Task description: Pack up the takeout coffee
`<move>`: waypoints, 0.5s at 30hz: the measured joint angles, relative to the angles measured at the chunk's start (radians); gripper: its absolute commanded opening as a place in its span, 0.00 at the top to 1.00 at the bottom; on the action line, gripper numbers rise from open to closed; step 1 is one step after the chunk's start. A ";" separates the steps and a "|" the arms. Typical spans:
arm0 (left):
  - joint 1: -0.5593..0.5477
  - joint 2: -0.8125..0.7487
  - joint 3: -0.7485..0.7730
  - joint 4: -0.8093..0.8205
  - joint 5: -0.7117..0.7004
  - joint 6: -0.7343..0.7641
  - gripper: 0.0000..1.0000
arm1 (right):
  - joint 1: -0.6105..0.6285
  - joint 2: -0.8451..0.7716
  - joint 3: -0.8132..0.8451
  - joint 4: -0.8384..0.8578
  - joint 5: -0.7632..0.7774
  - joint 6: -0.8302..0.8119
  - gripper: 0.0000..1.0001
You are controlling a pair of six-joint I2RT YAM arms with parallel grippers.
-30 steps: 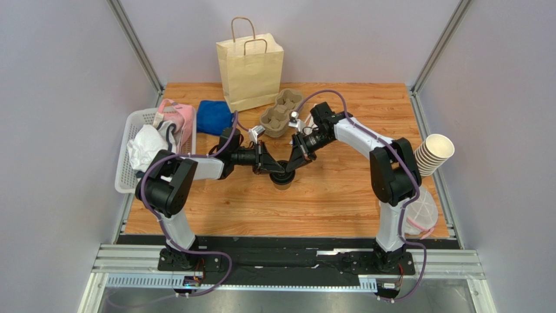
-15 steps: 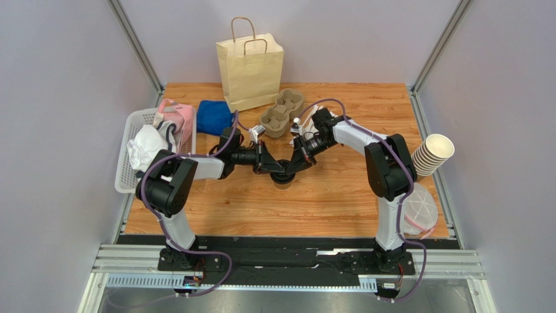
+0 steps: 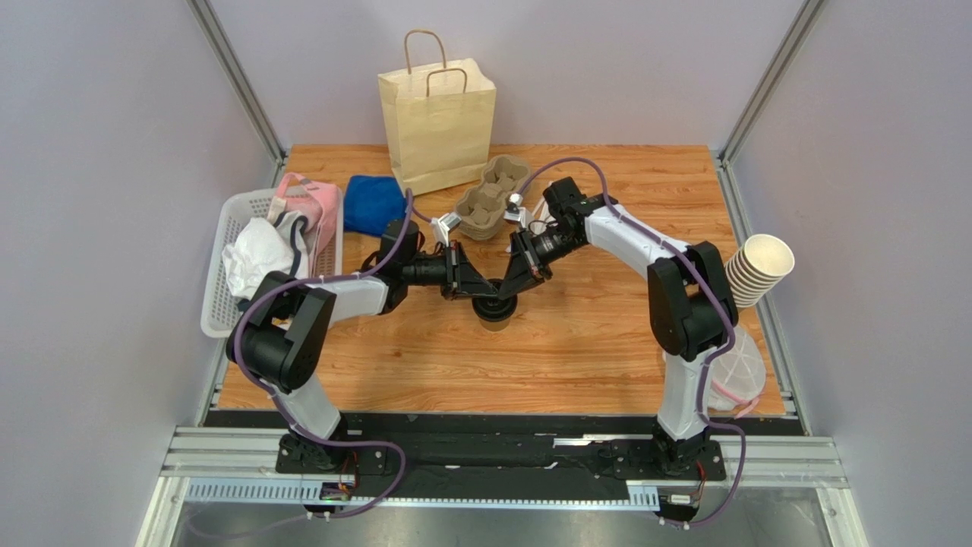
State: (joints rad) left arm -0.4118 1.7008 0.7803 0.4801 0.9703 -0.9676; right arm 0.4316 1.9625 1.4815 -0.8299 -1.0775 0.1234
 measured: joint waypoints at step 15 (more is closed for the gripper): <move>-0.057 -0.028 -0.045 0.081 -0.031 -0.074 0.97 | -0.001 0.008 0.124 0.023 -0.034 0.056 0.99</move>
State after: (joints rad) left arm -0.4690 1.6730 0.7349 0.5610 0.9390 -1.0420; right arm 0.4305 1.9709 1.6054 -0.8066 -1.1118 0.1795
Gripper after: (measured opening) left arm 0.039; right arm 0.011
